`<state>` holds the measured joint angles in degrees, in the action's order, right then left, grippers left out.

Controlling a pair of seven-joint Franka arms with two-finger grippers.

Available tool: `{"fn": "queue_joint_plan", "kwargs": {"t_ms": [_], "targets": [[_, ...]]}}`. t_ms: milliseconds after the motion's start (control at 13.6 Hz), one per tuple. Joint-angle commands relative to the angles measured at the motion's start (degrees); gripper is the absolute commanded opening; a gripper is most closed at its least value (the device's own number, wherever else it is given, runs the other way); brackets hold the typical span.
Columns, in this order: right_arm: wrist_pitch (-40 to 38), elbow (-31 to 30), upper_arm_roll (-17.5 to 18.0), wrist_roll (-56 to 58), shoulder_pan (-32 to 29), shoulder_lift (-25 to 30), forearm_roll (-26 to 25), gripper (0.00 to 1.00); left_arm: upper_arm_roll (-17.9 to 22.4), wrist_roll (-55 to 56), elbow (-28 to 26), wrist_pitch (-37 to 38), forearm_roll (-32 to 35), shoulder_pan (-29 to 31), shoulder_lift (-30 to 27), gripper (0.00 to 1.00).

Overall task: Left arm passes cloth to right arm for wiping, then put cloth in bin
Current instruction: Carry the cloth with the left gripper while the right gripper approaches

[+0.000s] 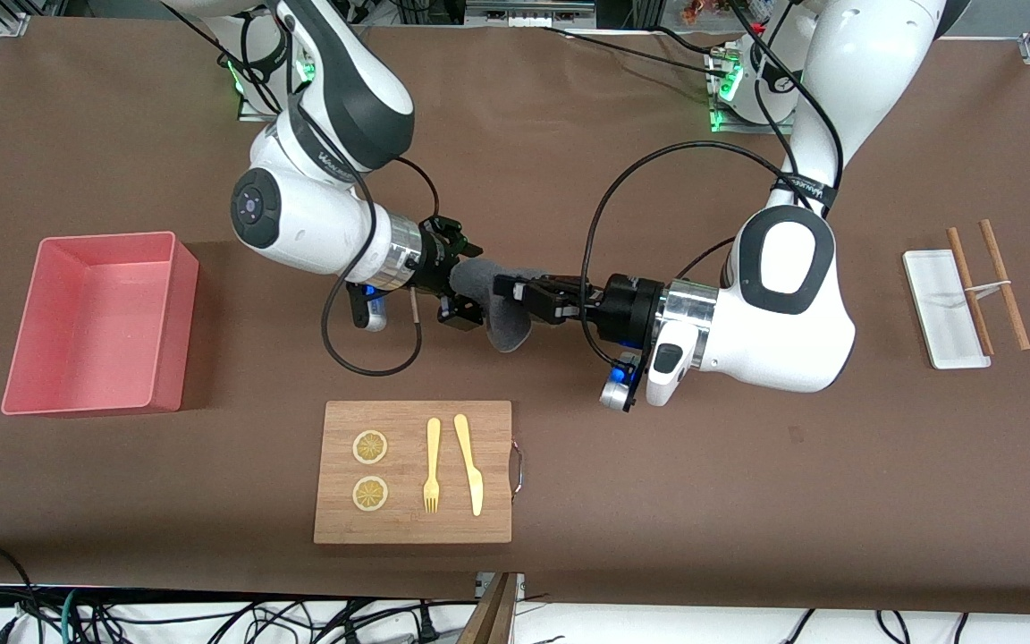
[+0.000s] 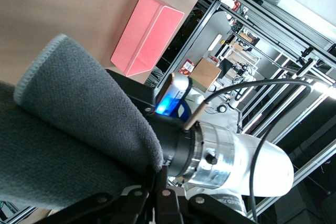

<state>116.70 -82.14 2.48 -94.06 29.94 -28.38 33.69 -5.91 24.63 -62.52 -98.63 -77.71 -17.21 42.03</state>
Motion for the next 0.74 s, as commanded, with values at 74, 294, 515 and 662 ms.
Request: {"fn": "queue_joint_plan", "kwargs": {"t_ms": [74, 294, 515, 662], "targets": [[0.02, 0.14, -0.28, -0.6, 0.21, -0.01, 2.87, 0.06, 0.28, 2.35, 0.39, -0.42, -1.66, -0.11, 0.07, 0.0], [-0.07, 0.4, -0.37, -0.34, -0.05, 0.17, 2.79, 0.0, 0.28, 2.35, 0.39, -0.42, -1.66, -0.02, 0.07, 0.0], [-0.24, 0.84, -0.55, -0.33, -0.14, 0.25, 2.79, 0.0, 0.28, 2.35, 0.39, -0.34, -1.57, 0.24, 0.07, 0.0], [-0.24, 0.84, -0.55, -0.34, -0.14, 0.34, 2.7, 0.0, 0.28, 2.18, 0.39, -0.34, -1.22, 0.33, -0.02, 0.0]]}}
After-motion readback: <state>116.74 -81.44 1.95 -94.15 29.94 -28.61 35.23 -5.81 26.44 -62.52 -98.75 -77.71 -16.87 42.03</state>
